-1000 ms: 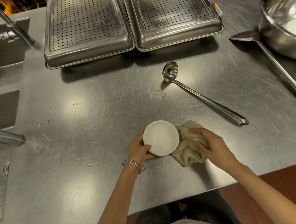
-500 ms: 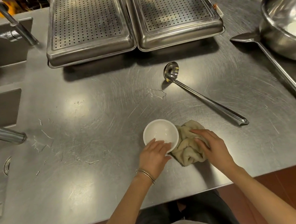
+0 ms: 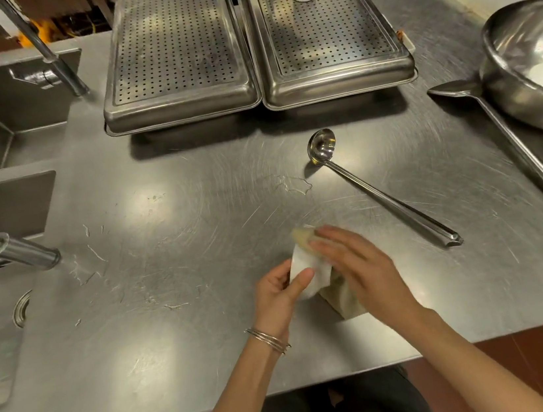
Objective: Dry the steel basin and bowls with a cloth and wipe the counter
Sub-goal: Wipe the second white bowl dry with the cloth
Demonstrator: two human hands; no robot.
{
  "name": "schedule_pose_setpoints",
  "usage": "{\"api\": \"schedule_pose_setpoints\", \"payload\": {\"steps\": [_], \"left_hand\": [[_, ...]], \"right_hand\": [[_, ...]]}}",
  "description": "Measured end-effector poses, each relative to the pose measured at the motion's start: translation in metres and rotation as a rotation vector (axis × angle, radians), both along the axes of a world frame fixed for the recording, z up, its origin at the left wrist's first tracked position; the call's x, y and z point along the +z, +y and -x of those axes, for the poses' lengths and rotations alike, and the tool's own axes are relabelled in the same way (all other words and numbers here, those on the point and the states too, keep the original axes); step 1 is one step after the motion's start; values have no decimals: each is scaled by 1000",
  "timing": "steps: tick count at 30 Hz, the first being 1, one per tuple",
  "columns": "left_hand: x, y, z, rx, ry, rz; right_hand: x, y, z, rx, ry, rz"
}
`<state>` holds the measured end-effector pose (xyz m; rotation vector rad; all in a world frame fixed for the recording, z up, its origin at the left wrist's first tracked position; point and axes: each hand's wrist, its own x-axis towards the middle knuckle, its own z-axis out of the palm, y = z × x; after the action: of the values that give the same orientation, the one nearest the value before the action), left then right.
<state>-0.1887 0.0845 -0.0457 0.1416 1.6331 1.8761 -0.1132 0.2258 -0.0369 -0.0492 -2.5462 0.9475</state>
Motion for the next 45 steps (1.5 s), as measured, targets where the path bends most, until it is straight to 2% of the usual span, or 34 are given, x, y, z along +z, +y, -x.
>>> {"api": "schedule_pose_setpoints", "payload": {"steps": [2, 5, 9, 11, 14, 16, 20, 23, 26, 27, 31, 38, 42, 45], "left_hand": [[6, -4, 3, -7, -5, -21], [8, -13, 8, -33, -14, -48], [10, -20, 9, -51, 10, -58], [16, -20, 14, -87, 37, -73], [23, -14, 23, -108, 64, -94], [24, -10, 26, -83, 42, -101], [18, -11, 26, -45, -113, -141], [15, -13, 28, -29, -197, -157], [16, -17, 32, -51, -209, -159], [17, -17, 33, -49, -215, -173], [25, -12, 37, -27, -224, -261], [22, -6, 31, 39, -173, -71], [30, 8, 33, 79, -248, -113], [35, 17, 42, 146, -411, -211]], "right_hand": [[-7, -3, 1, 103, -2, -118], [-10, 3, 6, 89, 11, -122], [1, 18, 23, -166, -114, 262], [14, 21, 27, -210, -82, 307], [26, 3, 26, -110, -40, 186], [22, -9, 23, -122, -19, 74], [2, -20, 16, -23, 10, -171], [8, -17, 7, 73, -11, -163], [25, 5, 11, -103, 11, 32], [29, 10, 15, -140, 22, 37], [23, -7, 22, -65, 23, -57], [9, 3, 10, -171, -92, 89], [6, -20, 24, -189, -15, -74], [-9, -45, 15, -81, 47, -189]]}}
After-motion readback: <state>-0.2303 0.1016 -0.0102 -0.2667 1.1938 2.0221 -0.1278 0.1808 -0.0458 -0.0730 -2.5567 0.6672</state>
